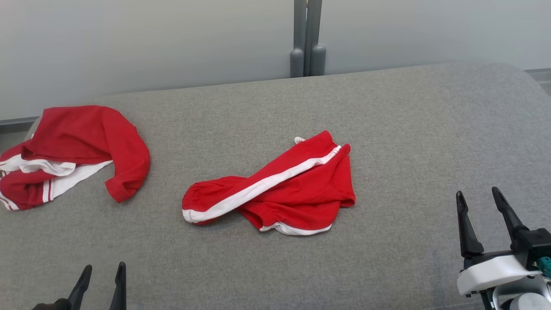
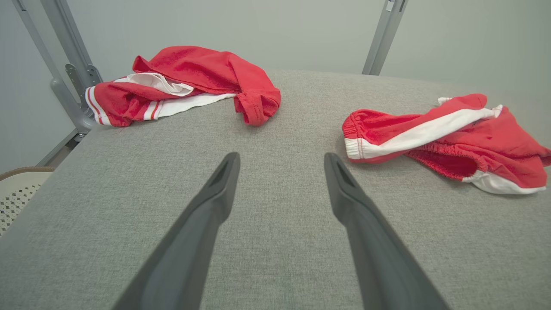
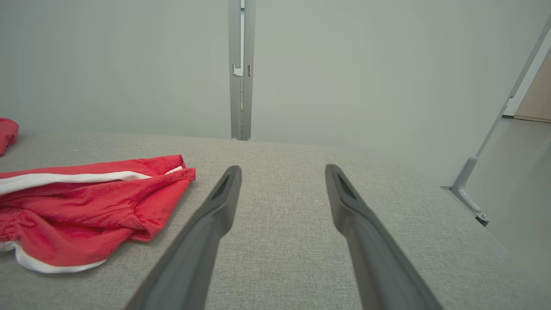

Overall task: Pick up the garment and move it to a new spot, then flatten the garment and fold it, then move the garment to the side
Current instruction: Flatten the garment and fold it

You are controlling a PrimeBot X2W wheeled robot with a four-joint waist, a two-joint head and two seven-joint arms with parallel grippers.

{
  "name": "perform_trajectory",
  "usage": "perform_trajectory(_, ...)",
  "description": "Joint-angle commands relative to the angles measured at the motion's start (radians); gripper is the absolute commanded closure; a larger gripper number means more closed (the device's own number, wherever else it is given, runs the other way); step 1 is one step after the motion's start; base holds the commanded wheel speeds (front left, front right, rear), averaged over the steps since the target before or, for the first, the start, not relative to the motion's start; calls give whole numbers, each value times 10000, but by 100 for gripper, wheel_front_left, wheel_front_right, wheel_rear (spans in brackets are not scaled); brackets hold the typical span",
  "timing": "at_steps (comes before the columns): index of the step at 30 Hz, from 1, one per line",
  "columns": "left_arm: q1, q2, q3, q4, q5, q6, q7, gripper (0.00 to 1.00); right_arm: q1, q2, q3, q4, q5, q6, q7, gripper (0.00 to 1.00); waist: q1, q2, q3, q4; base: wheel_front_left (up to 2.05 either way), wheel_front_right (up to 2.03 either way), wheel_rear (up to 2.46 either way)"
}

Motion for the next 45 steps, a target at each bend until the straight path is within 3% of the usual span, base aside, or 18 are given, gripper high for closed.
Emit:
perform_trajectory(1,165,-9,68,26,115,-71,-28,0,135,-1,-35,56,-28,-3,-31,0,0,0,-22,56,0,0,0)
perform_trajectory(9,454,-915,1313,465,1100,-1272,-29,0,171,364,-55,277,2,-3,-31,0,0,0,-42,294,0,0,0)
perform_trajectory(11,405,-1102,1407,430,1135,-1374,-29,0,227,428,-104,251,18,-3,-31,0,0,0,-46,329,0,0,0)
perform_trajectory(39,145,-1141,967,340,712,-1468,-30,0,258,712,-2,550,340,-3,-32,0,0,0,-40,210,0,0,0)
perform_trajectory(45,-790,-1137,697,605,353,-1430,457,0,-1677,-276,1356,1345,1053,-3,568,0,0,0,632,-30,0,0,0)
